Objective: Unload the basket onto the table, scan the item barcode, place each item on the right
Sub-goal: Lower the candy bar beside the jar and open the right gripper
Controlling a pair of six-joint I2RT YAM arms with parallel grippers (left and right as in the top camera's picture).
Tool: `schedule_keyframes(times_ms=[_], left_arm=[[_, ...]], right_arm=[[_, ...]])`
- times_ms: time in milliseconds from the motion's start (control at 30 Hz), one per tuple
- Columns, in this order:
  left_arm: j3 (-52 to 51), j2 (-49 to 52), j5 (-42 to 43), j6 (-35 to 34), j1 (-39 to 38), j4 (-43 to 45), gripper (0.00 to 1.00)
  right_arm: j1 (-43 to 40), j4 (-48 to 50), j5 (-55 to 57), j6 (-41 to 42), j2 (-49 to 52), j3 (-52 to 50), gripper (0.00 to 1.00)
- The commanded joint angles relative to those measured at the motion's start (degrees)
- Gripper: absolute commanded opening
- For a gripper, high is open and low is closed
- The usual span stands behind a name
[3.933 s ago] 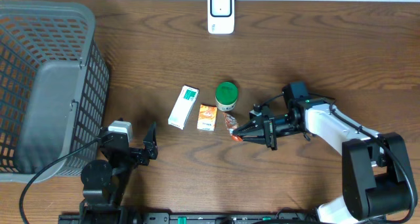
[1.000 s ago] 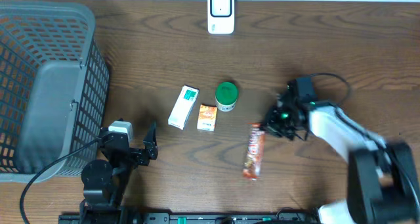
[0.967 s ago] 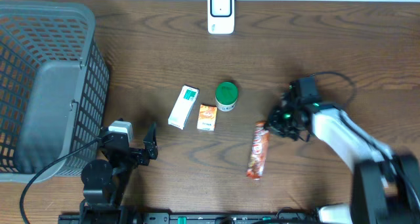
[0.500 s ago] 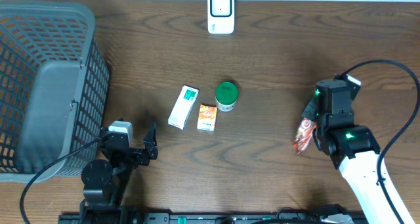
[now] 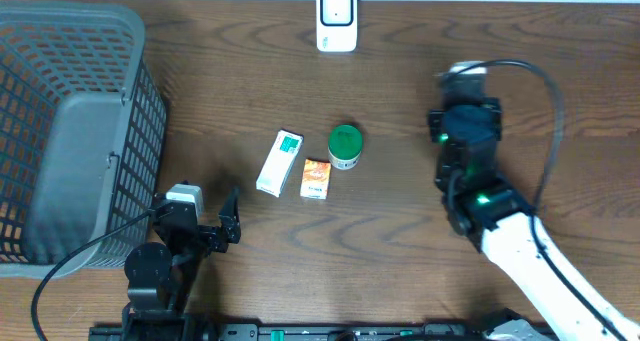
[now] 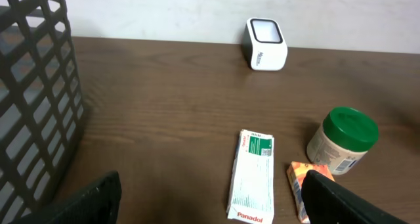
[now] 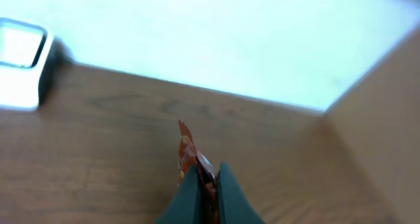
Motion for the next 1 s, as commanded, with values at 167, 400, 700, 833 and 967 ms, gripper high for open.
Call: schedule_keyframes(times_ms=[167,400,700,833,967], left_arm=[[-0.24,-0.09,0.7,-0.11,0.15,-0.04,0.87],[-0.24,-0.09,0.7,-0.11,0.15,-0.04,0.87],[-0.24,-0.09,0.7,-0.11,0.15,-0.04,0.87],[-0.24,-0.09,0.7,-0.11,0.15,-0.04,0.87],[-0.24,-0.09,0.7,-0.11,0.15,-0.04,0.87]], right_arm=[[7.45,7.72,8.24,-26.51,12.26,0.17,0.01],[16.31,16.61,14.51,-31.28,18.49,0.17,0.01],[23.71,19.61,20.63,-19.43,18.45,-0.04,0.02],[26.69,19.63,17.97,-16.28,18.34,-1.09,0.02],[27.02,19.63,16.46,-17.55,18.36,-2.86,0.02]])
